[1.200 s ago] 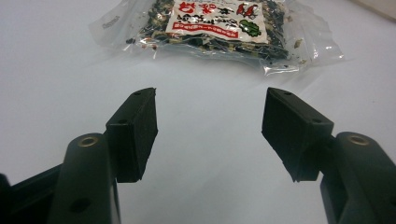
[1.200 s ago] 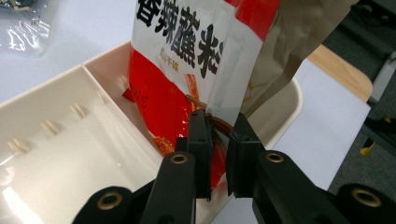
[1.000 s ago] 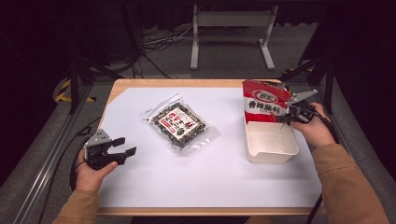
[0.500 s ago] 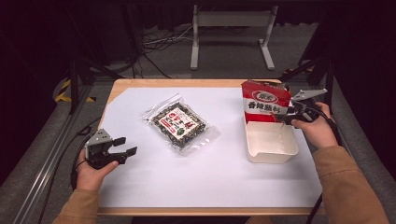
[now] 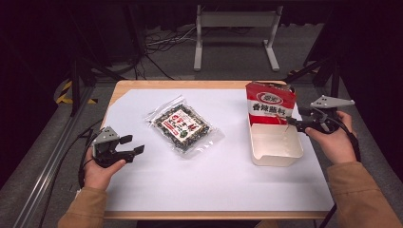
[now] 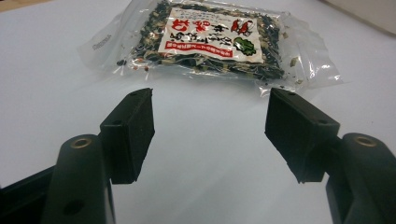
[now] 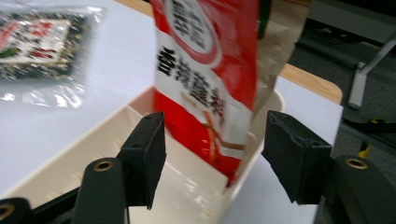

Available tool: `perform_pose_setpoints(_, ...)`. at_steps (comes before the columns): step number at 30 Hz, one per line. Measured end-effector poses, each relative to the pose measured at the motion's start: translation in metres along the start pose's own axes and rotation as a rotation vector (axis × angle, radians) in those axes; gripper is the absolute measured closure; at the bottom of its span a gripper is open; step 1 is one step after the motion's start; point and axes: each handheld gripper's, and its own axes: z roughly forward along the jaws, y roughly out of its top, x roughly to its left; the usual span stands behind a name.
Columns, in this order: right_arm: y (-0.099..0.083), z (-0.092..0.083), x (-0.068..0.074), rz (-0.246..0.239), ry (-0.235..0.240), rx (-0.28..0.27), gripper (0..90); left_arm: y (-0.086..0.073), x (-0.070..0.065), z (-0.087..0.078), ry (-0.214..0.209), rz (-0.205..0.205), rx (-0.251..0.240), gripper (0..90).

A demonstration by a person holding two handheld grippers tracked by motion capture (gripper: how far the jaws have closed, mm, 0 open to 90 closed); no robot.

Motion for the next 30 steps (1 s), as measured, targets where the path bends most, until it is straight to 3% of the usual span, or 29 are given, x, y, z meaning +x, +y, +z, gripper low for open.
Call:
perform_pose_setpoints(7, 0.007, -0.019, 0.023, 0.042, 0.038, -0.075, 38.6, 0.003, -0.003, -0.002, -0.001, 0.002, -0.016, 31.4)
perform_pose_setpoints(17, 0.004, -0.029, 0.058, 0.012, 0.129, -0.136, 36.0, 0.006, -0.006, -0.003, -0.003, 0.010, -0.028, 27.8)
perform_pose_setpoints(30, 0.000, -0.024, 0.092, -0.055, 0.175, -0.163, 35.2, 0.019, -0.001, 0.012, 0.036, -0.060, -0.006, 18.9)
